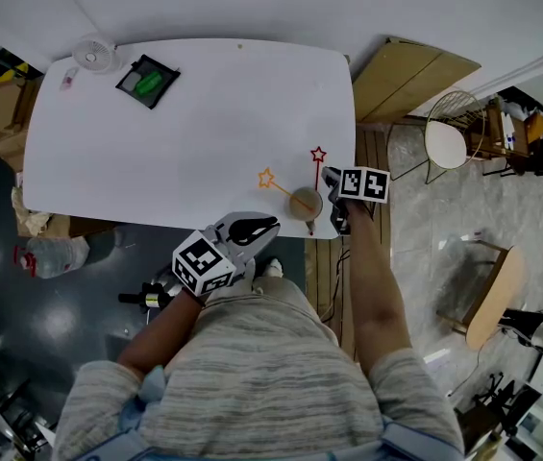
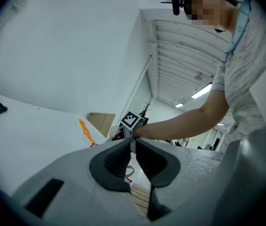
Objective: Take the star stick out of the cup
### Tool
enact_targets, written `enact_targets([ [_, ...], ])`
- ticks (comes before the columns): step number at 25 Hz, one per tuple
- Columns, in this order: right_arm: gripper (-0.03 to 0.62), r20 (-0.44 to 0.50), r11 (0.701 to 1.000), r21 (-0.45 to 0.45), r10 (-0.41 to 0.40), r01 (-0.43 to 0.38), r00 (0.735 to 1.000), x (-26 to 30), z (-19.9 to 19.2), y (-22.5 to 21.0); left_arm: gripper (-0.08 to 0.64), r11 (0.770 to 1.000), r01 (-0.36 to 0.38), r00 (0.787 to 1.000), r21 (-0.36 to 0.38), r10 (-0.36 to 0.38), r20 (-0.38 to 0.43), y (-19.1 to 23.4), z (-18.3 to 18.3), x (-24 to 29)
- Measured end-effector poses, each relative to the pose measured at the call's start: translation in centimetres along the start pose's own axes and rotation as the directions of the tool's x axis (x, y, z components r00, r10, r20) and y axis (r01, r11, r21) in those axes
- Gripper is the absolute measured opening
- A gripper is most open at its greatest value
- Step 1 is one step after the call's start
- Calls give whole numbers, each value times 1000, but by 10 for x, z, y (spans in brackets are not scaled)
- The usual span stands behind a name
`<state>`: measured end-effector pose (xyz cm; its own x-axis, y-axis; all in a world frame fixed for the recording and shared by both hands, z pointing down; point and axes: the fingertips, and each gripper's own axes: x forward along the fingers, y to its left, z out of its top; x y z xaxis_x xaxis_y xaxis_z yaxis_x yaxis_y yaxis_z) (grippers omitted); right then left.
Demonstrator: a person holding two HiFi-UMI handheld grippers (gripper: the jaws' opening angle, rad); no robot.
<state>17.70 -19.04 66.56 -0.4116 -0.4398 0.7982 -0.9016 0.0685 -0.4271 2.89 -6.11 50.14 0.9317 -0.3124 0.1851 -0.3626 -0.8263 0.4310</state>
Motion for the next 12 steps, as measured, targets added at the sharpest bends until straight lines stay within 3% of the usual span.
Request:
enact_targets([
  [12, 20, 129, 990, -113, 100, -86, 987, -50, 19, 41, 43, 1000, 13, 1000, 14, -13, 8, -6, 5, 7],
])
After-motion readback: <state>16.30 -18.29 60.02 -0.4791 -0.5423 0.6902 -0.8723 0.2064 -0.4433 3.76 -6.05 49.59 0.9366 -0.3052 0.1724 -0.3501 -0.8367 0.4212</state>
